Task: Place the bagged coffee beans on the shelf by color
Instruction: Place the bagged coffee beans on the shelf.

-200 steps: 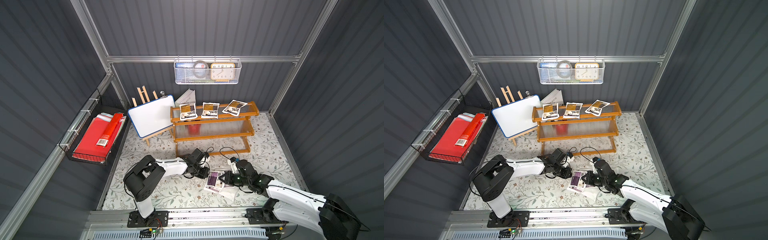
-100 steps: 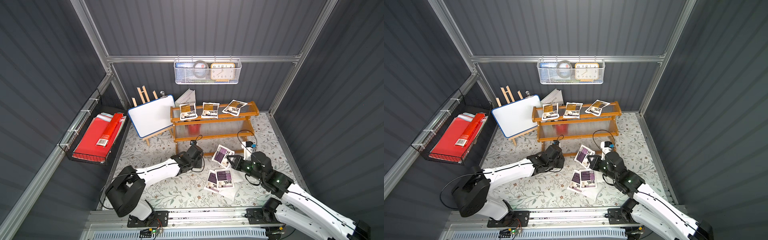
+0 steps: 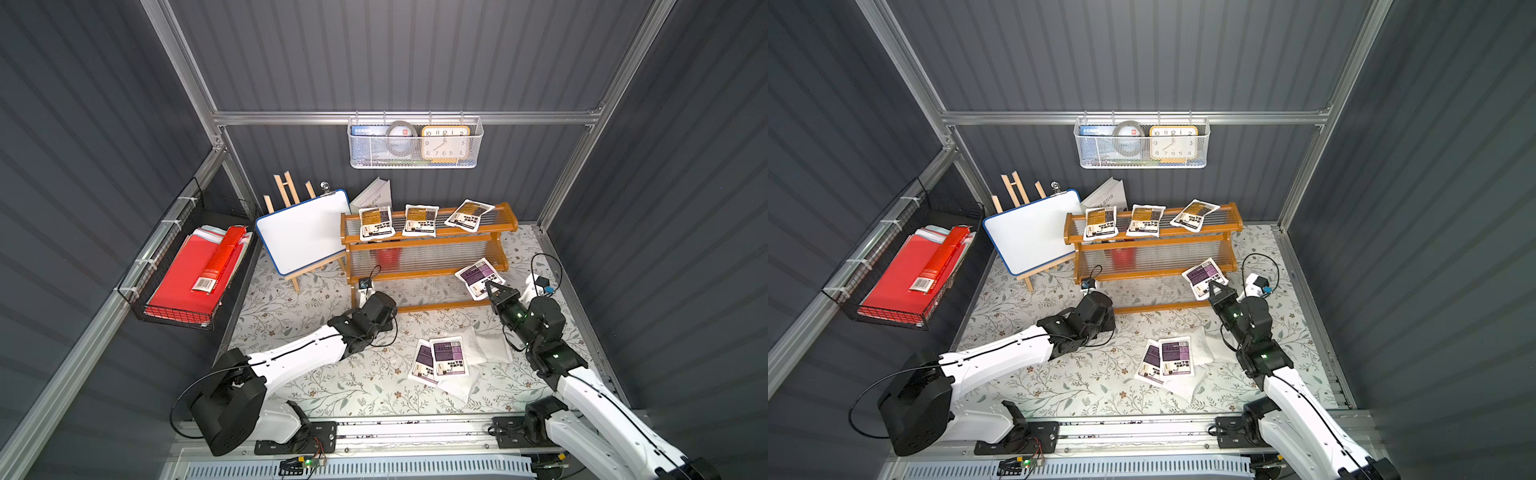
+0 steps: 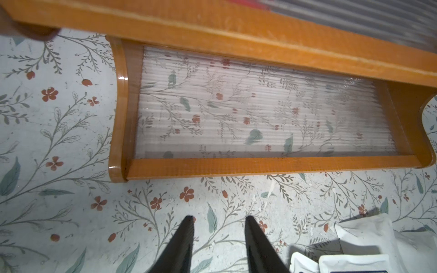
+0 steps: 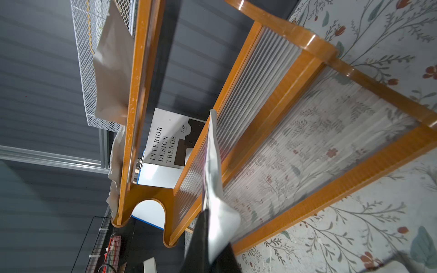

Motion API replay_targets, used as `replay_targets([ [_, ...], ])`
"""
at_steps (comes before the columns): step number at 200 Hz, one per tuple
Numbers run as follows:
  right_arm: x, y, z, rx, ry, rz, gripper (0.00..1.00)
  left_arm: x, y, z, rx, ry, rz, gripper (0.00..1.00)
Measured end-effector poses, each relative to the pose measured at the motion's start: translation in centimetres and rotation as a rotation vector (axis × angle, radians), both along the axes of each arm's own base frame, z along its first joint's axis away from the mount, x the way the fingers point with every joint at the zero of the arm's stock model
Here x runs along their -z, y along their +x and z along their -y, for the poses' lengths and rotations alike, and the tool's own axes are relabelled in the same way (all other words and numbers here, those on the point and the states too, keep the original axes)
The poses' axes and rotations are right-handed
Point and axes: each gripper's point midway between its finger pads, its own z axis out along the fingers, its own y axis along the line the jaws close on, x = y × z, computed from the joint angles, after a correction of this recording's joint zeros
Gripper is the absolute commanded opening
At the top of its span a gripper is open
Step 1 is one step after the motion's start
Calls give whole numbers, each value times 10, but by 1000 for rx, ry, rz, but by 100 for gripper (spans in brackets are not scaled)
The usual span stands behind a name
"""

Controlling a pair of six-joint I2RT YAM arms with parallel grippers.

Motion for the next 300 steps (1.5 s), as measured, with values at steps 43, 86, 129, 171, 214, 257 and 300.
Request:
replay_targets([
  [43,-15,16,10,43,72,75,0,0,-1,-5,-17,-7,2,41],
  [86,-10,47,16,79,85,63,0,-5,1,-10,-34,-16,12,41],
  [129,-19,84,3,57,89,62,0,-7,1,-11,-37,-21,15,41],
  [171,-18,110,-6,43,111,52,0,-5,1,-15,-44,-19,14,41],
  [214,10,118,-14,17,149,-32,32,-9,1,-19,-54,-26,21,41],
  [257,5,108,-15,12,135,-57,50,-9,2,-21,-58,-25,20,41],
  [300,-23,81,-3,49,93,-31,56,-7,1,-21,-57,-21,15,41],
])
